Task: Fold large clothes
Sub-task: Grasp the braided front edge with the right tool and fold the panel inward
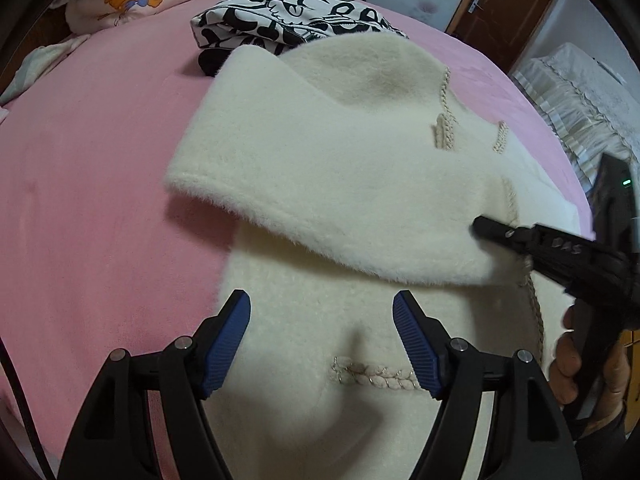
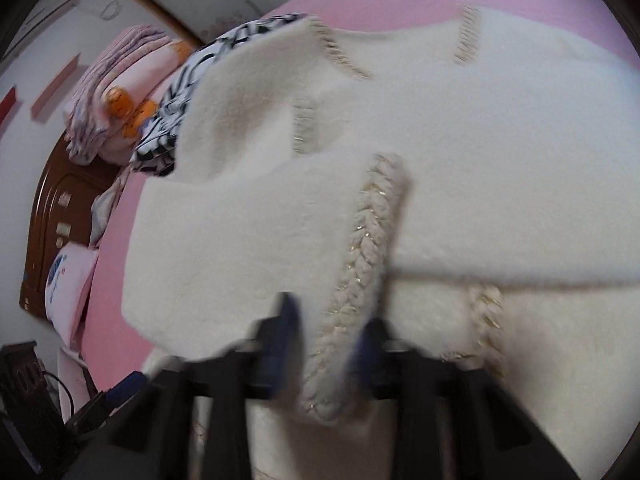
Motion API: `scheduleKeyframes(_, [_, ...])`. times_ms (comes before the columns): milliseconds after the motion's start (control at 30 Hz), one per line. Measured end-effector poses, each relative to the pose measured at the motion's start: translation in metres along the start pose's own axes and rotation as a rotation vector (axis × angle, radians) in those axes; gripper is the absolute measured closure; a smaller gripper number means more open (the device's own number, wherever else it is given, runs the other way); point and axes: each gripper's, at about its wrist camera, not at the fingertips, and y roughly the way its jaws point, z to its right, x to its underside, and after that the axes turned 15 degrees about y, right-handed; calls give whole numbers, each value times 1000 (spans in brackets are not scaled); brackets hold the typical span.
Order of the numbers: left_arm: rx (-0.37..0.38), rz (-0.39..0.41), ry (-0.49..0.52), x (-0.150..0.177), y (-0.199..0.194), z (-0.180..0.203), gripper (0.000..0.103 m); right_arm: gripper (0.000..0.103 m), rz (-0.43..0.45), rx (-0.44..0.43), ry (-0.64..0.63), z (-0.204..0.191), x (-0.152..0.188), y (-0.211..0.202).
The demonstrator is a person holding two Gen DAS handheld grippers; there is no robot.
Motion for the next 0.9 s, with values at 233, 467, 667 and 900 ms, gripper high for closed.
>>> scheduleKeyframes(233, [-11,45,3,-7,-9,3,31,91,306,-105,-187,-54,-33,-109])
scheduleKeyframes(467, [-13,47,36,-15,-4,3,31,83,406,64,-57,20,-65,-138])
scheduleKeyframes(667, [-34,52,46,-54,7,-20,31,67,194,278,102,104,-63,-79])
scheduleKeyframes(900, [-23,-10,38,-114,57,-58,30,52,223,147,152,116,-69,-90])
